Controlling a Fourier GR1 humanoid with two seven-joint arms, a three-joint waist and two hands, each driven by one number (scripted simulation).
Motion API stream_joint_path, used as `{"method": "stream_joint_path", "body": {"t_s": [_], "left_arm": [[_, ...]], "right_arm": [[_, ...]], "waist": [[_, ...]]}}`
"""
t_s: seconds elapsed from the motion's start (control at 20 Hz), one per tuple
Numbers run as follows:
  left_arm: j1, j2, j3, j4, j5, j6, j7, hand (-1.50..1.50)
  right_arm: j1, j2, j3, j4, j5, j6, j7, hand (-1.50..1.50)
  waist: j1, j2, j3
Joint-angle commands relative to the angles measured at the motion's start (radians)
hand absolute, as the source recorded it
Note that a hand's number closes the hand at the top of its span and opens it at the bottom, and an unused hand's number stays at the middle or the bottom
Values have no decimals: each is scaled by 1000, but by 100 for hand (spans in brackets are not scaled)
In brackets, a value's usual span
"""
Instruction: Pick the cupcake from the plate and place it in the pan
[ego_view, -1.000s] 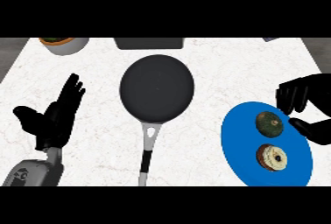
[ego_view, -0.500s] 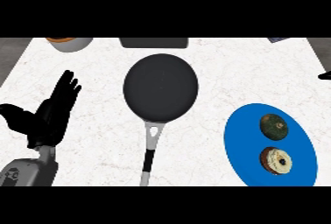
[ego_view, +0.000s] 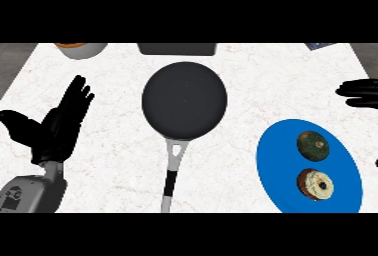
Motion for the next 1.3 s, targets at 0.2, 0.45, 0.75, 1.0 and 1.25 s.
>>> {"method": "stream_joint_path", "body": {"t_s": [0.2,0.45,0.75,1.0,1.25], "left_arm": [[27,-24,0,5,-11,0,-26,0],[26,-13,23,-1,-7,-5,-9,0],[81,-14,42,-31,-27,-22,-27,0],[38,-69,10,-8,-83,20,-9,0],[74,-17,88,-32,-18,-81,7,0]], "right_arm": [[-22,-101,198,-117,269,22,-69,-150],[33,-171,298,-81,445,-57,-144,-150],[89,-161,283,-121,561,-178,-154,-150],[160,-130,215,-234,629,-238,-29,-150],[290,-112,124,-295,635,-251,-60,-150]], "waist": [[-9,-5,-3],[-18,-5,-2],[-28,-8,-2],[-38,-9,-2],[-36,-10,-2]]}}
